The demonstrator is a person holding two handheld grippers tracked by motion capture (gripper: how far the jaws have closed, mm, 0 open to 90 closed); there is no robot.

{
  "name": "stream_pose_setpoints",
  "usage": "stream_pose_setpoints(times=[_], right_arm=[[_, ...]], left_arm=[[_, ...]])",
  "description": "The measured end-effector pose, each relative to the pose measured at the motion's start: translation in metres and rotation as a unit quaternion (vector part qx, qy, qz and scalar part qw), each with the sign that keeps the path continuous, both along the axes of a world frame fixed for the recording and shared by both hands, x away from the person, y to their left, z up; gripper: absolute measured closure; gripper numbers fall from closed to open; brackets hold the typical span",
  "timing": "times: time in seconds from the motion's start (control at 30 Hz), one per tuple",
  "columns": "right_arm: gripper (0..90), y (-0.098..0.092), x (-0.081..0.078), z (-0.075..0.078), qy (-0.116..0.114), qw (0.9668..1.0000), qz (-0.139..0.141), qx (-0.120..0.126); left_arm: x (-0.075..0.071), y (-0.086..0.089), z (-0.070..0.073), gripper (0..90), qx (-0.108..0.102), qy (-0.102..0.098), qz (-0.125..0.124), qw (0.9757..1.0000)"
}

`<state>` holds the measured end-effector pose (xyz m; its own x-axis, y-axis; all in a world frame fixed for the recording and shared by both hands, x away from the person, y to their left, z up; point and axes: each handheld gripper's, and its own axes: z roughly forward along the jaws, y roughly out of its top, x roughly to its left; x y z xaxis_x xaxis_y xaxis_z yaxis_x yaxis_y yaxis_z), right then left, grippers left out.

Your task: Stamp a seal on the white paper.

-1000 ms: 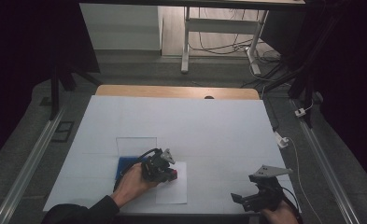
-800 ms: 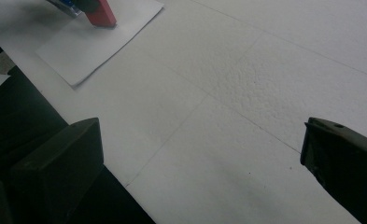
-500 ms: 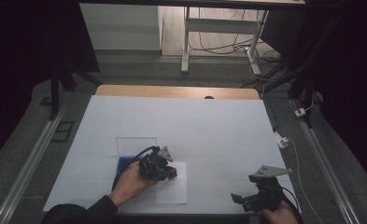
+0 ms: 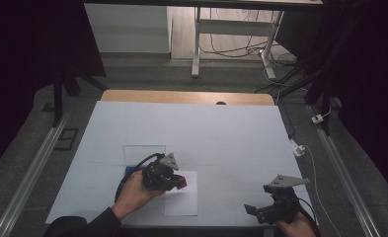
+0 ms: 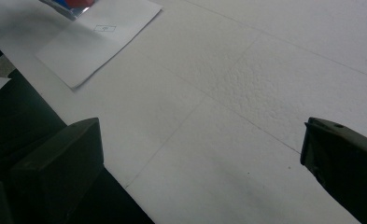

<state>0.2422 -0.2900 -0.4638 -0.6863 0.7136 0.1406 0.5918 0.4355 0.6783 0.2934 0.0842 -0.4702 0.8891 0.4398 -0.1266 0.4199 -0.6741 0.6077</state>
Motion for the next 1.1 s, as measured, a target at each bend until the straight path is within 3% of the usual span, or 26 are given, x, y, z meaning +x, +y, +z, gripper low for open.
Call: stream_pose_setpoints(times=[0.6,1.1], right_arm=[[0.0,-0.003,0.000,0.001,-0.003,0.9999,-0.008,0.012],[0.0,-0.003,-0.001,0.001,-0.007,0.9999,-0.007,0.011]], left_arm=[[-0.007,0.030,0.016,79.5,-0.047,-0.004,0.027,0.9985],[-0.012,0.056,0.023,79.5,-0.063,-0.006,0.055,0.9964]])
